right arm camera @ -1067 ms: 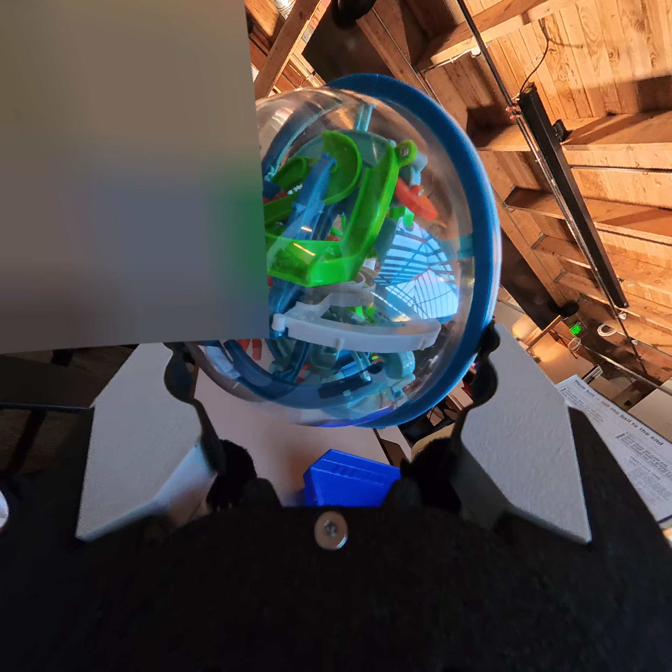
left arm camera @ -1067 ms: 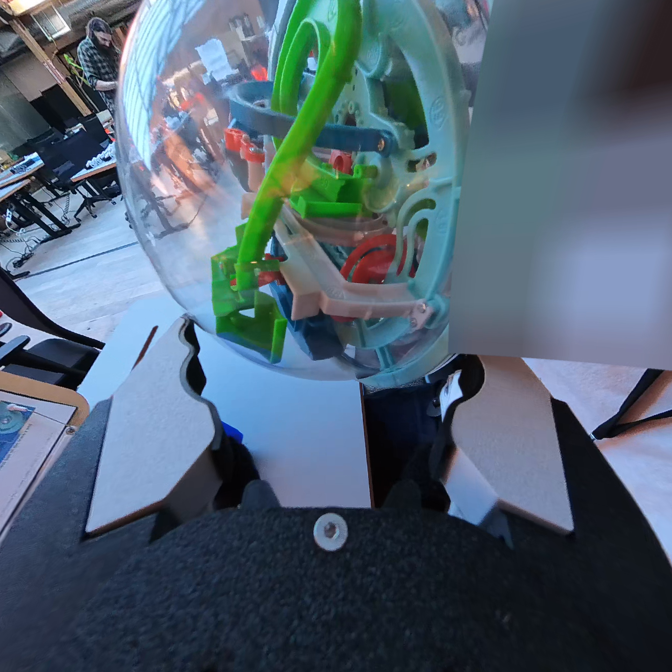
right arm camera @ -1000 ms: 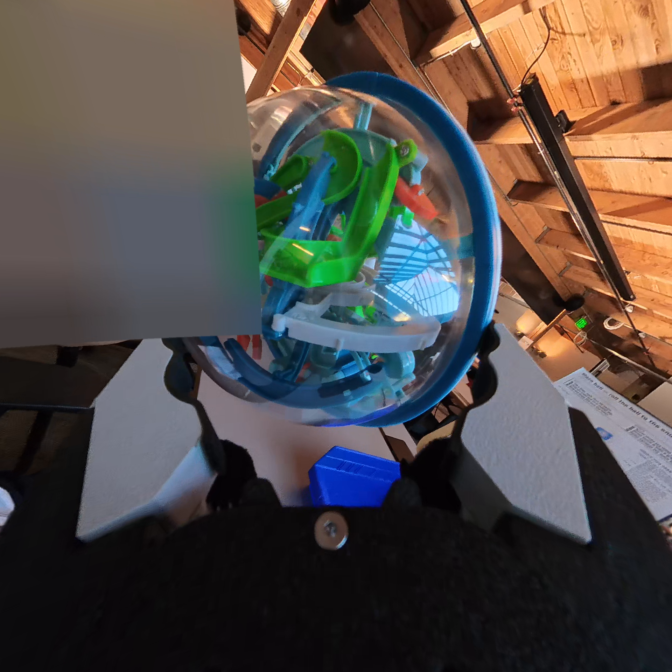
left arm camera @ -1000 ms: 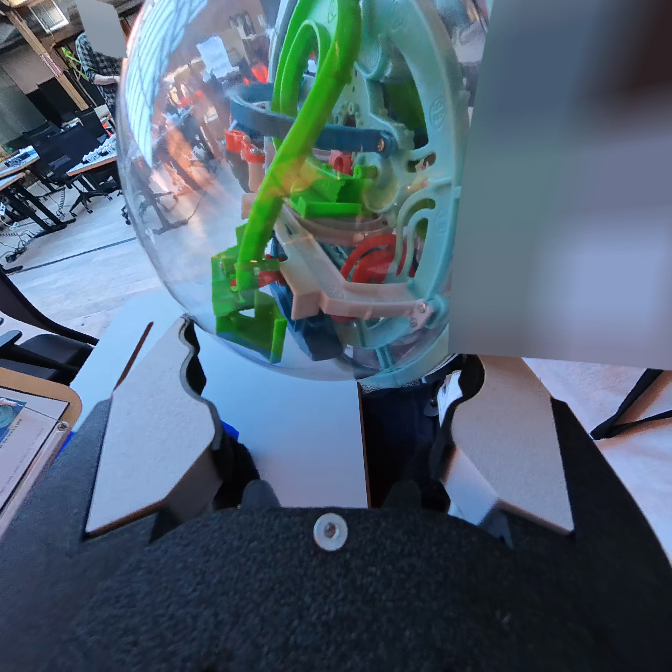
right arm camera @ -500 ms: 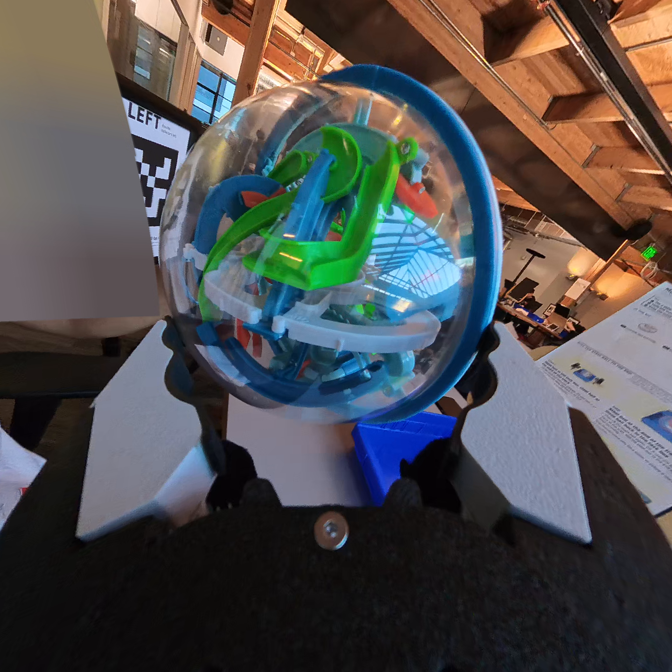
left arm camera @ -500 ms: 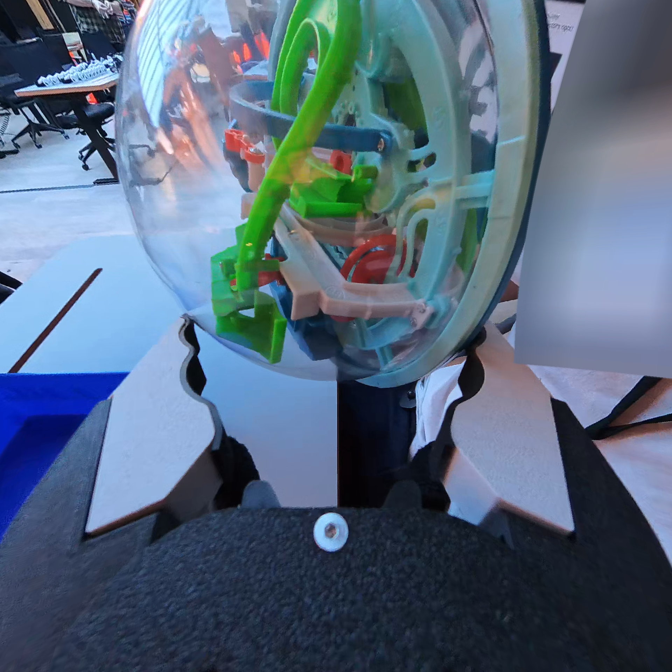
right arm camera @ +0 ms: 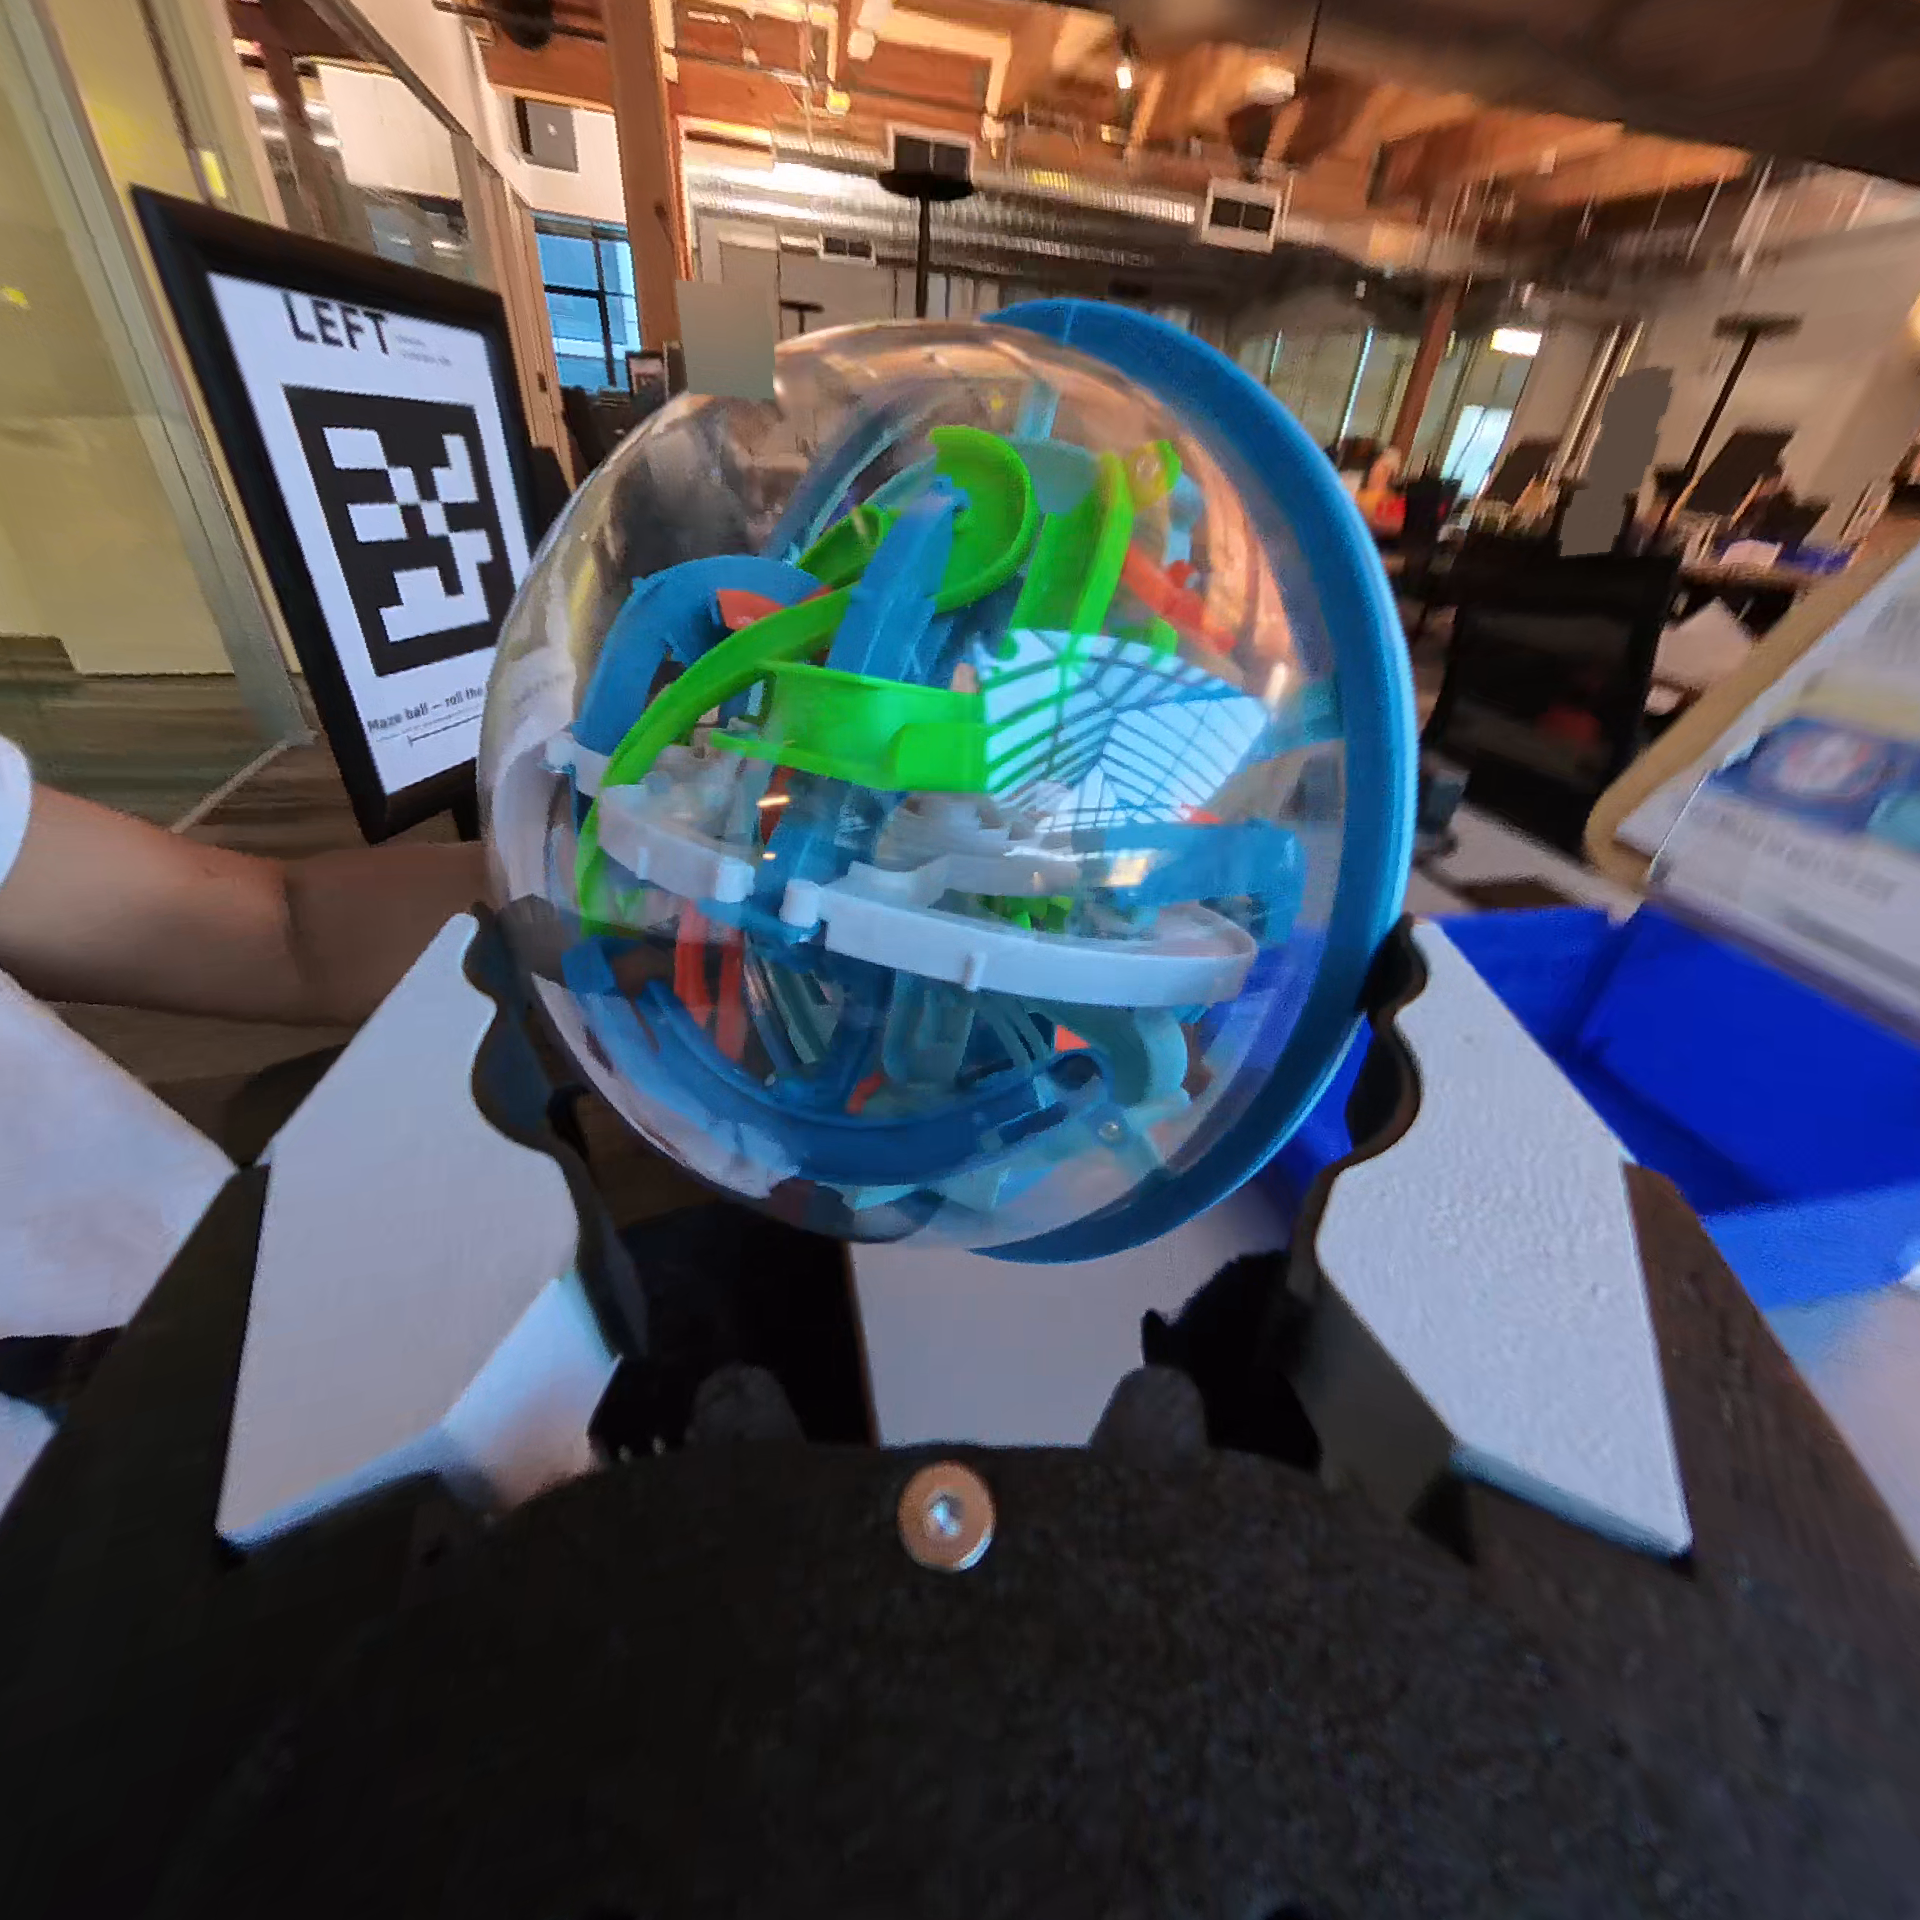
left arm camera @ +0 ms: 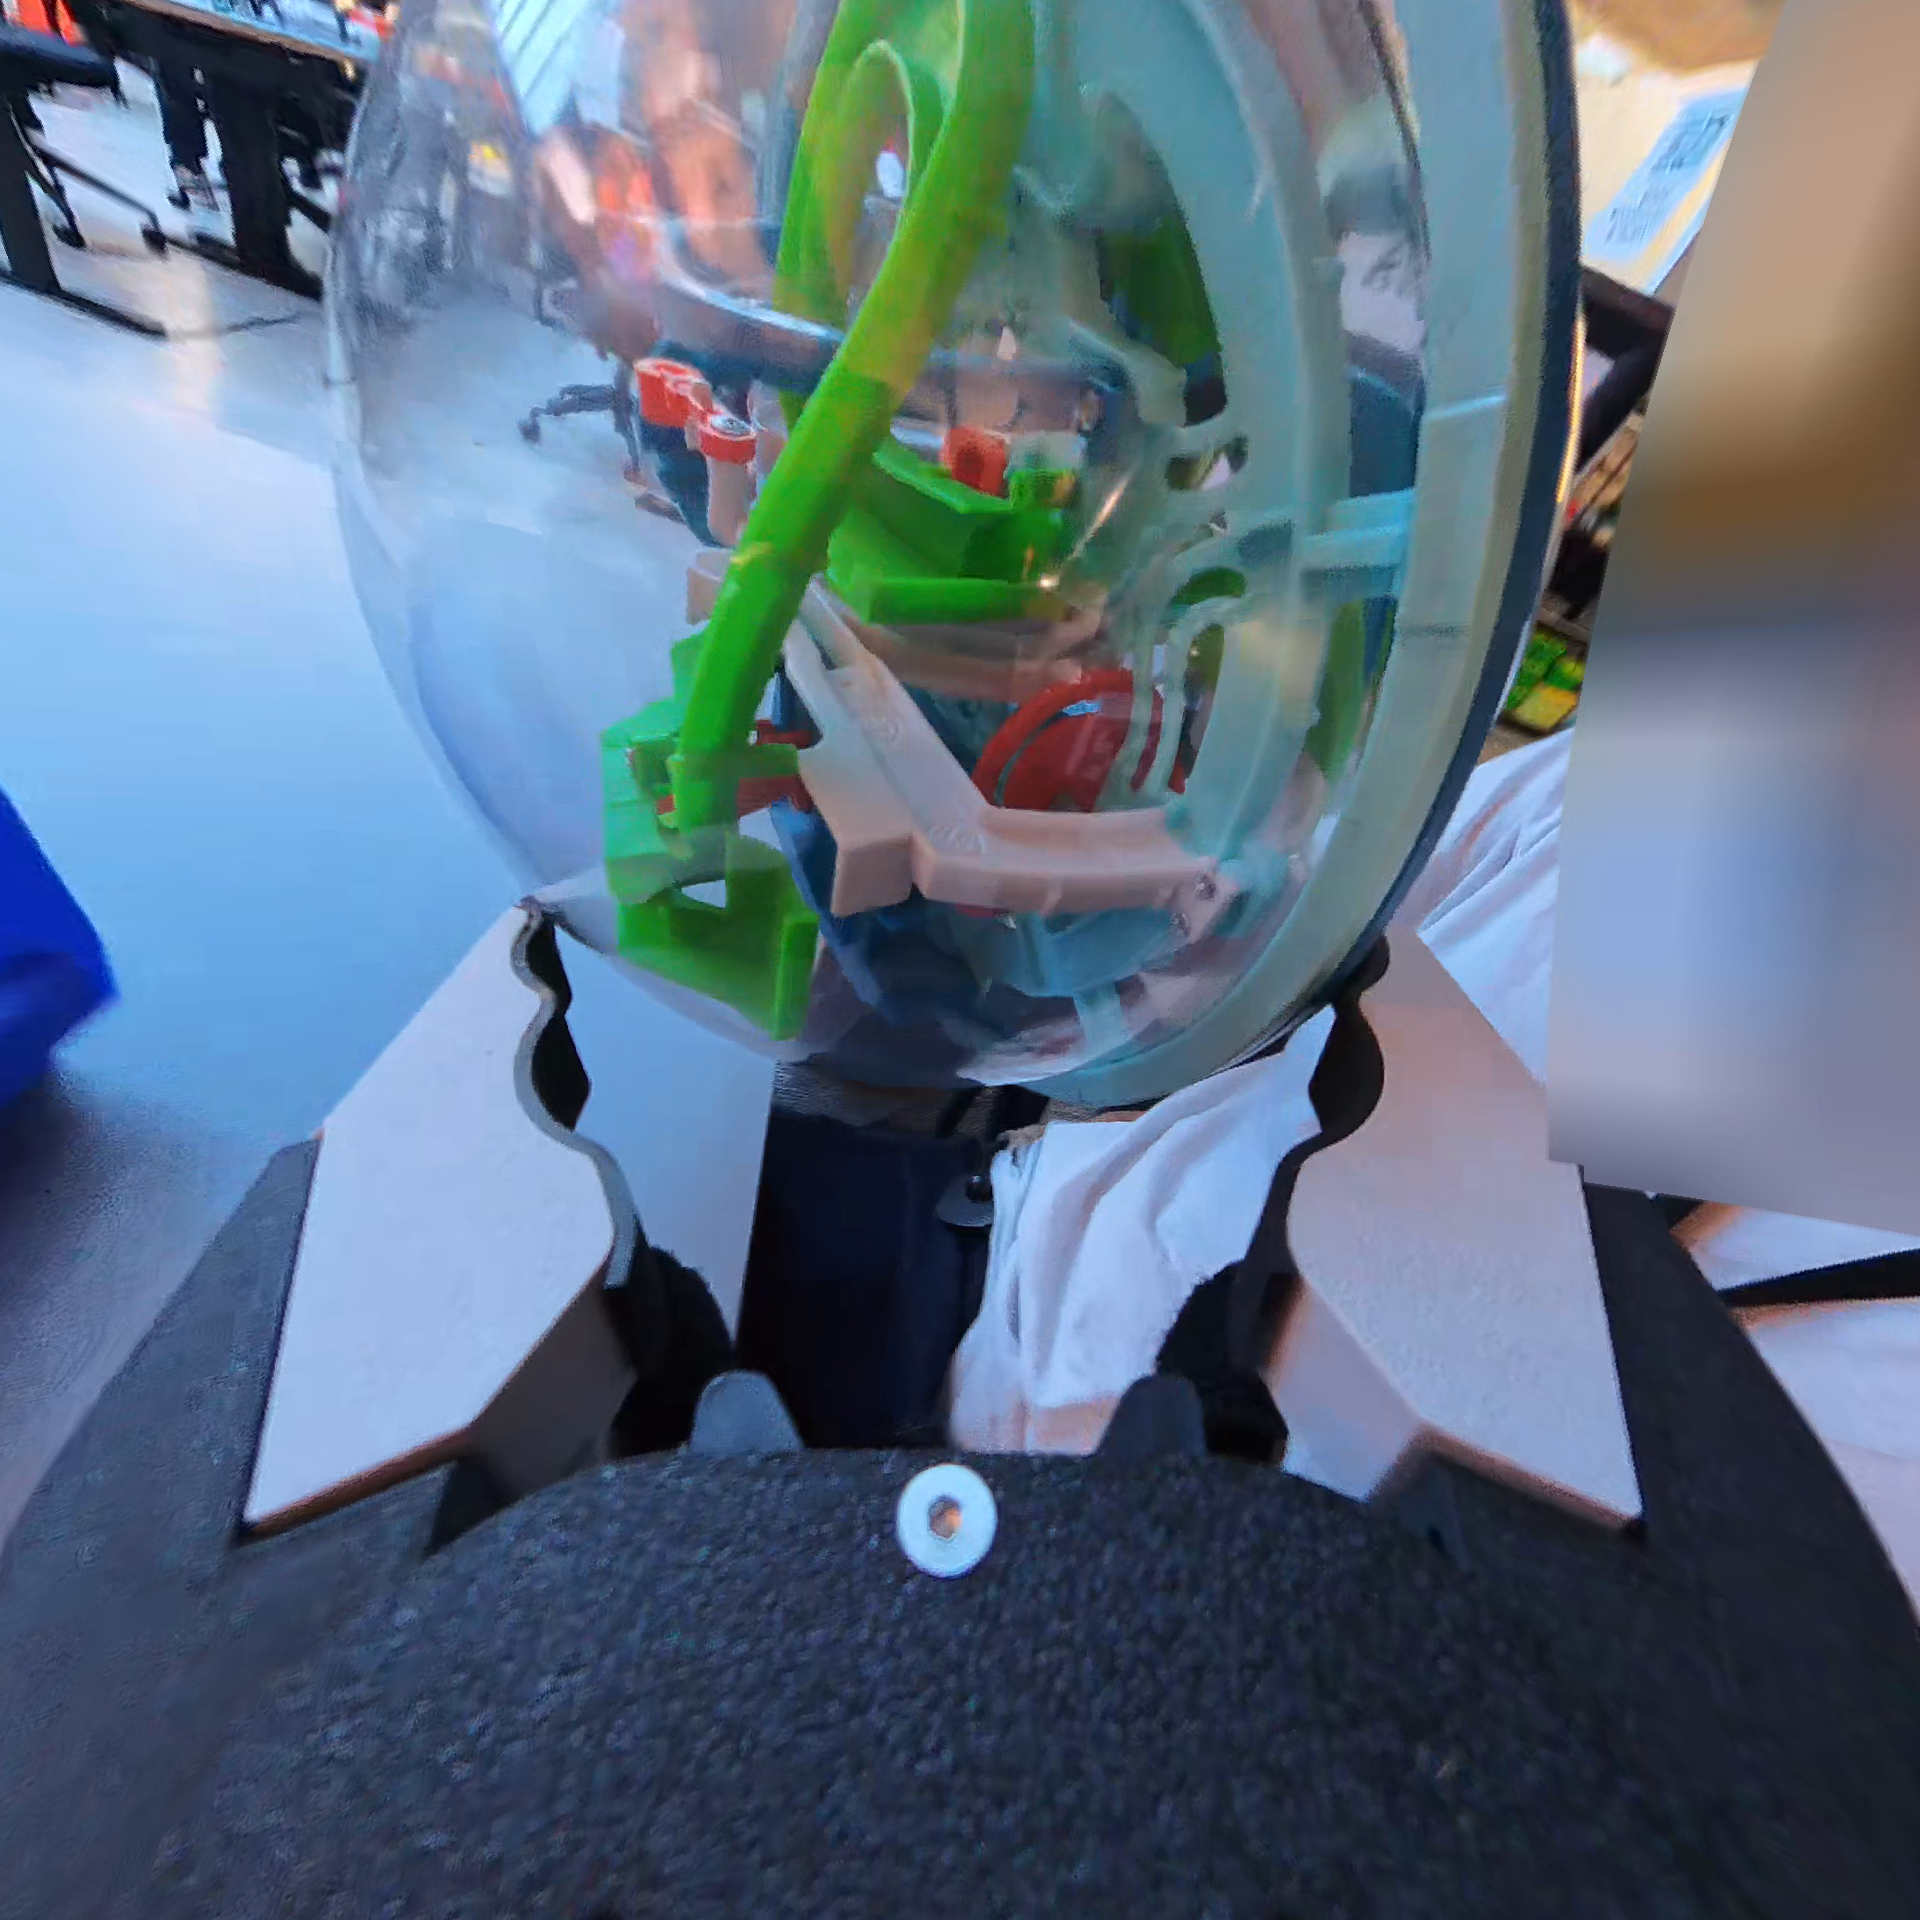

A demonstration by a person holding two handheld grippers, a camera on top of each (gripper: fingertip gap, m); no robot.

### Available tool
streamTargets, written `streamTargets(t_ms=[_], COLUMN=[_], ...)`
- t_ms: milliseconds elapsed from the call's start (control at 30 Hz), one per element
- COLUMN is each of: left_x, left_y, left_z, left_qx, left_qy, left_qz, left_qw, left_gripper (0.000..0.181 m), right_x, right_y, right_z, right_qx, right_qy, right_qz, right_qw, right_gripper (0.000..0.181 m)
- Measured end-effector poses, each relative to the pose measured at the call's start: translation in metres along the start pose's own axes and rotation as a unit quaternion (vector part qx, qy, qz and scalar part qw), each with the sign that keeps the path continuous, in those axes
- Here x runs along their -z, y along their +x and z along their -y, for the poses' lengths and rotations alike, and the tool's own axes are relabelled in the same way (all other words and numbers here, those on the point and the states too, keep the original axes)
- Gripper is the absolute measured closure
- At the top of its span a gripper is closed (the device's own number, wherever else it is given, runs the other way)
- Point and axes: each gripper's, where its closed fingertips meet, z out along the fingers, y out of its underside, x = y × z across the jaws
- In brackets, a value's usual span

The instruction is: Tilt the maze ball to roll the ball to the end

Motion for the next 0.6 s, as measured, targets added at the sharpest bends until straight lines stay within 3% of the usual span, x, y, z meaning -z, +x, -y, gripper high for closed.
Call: streamTargets(t_ms=[133,267,433,600], left_x=[-0.012,-0.026,-0.036,-0.034], left_y=[-0.024,-0.044,-0.058,-0.069], left_z=[-0.049,-0.082,-0.105,-0.119], left_qx=[0.107,0.202,0.236,0.210], left_qy=[0.004,0.018,0.008,-0.043], left_qz=[-0.015,-0.034,-0.029,0.035], left_qw=[0.994,0.979,0.971,0.976], left_gripper=[0.039,0.039,0.042,0.065], right_x=[0.003,0.009,0.016,0.024], right_y=[0.008,0.019,0.026,0.042], right_z=[-0.063,-0.106,-0.132,-0.135], right_qx=[-0.109,-0.200,-0.234,-0.250], right_qy=[-0.035,-0.037,-0.042,-0.014], right_qz=[0.001,-0.004,-0.008,-0.024], right_qw=[0.993,0.979,0.971,0.968], right_gripper=[0.027,0.027,0.027,0.031])
